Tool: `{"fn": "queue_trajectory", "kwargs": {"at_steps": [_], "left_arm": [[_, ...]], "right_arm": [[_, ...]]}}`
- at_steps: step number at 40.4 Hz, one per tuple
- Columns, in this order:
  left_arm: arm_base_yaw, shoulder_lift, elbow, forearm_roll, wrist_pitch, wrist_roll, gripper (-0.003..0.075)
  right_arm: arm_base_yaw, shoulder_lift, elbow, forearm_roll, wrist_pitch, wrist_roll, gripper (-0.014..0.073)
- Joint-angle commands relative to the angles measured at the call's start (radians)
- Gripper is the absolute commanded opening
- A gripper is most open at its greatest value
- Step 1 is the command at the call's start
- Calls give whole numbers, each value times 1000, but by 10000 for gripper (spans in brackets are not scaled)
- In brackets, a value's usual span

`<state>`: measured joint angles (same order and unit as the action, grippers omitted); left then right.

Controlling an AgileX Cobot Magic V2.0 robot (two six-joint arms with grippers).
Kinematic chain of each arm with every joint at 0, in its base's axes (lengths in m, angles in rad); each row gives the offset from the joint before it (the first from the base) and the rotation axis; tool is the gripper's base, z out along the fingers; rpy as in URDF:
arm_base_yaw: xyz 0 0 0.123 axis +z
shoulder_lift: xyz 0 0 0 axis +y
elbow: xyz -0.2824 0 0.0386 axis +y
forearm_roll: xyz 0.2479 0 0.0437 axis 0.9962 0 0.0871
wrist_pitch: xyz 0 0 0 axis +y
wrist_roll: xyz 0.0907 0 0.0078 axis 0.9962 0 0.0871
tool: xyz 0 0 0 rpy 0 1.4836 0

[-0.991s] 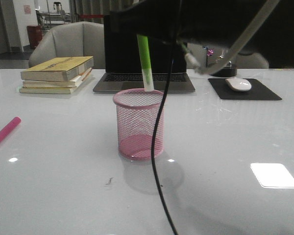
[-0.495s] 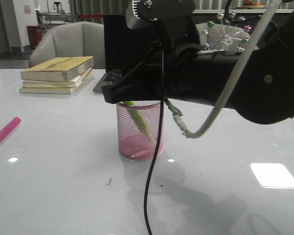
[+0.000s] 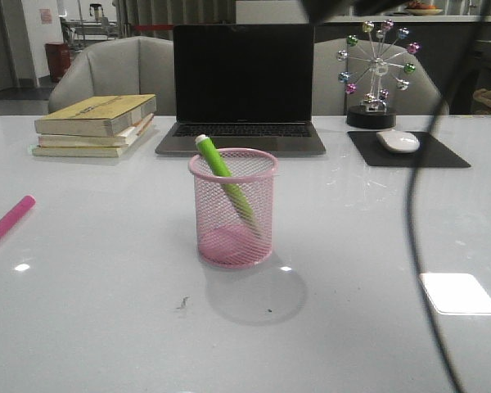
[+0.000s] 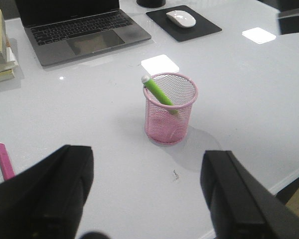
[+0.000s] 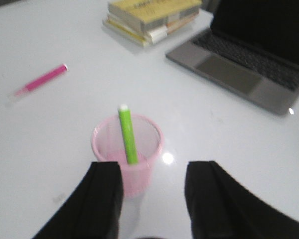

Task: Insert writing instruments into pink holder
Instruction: 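Move the left gripper down over the pink marker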

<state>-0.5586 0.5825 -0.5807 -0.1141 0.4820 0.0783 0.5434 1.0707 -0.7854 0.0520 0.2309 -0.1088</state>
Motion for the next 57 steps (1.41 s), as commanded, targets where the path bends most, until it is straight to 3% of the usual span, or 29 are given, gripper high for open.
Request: {"fn": "queue_trajectory", "kwargs": {"at_steps": [1, 5, 9, 19, 26, 32, 36, 47, 57], "left_arm": [[-7, 7, -28, -13, -85, 0, 505], [-7, 7, -28, -13, -85, 0, 505], [-7, 7, -28, -13, -85, 0, 505], [-7, 12, -28, -13, -85, 0, 506], [-4, 58, -32, -13, -87, -2, 531], [37, 150, -93, 30, -16, -4, 566], [102, 229, -159, 99, 43, -8, 564], [382, 512, -301, 108, 80, -8, 563], [510, 825, -471, 108, 163, -8, 563]], "right_arm": [[-82, -155, -26, -8, 234, 3, 349], [-152, -290, -11, -8, 433, 52, 305], [-184, -428, 41, -8, 516, 68, 298], [-185, -661, 197, -8, 523, 66, 310], [-185, -682, 233, -8, 520, 66, 435], [-185, -682, 233, -11, 520, 66, 434], [-185, -682, 233, -7, 515, 66, 434], [-185, -682, 233, -8, 518, 66, 434], [-185, -682, 233, -8, 520, 66, 434]]}}
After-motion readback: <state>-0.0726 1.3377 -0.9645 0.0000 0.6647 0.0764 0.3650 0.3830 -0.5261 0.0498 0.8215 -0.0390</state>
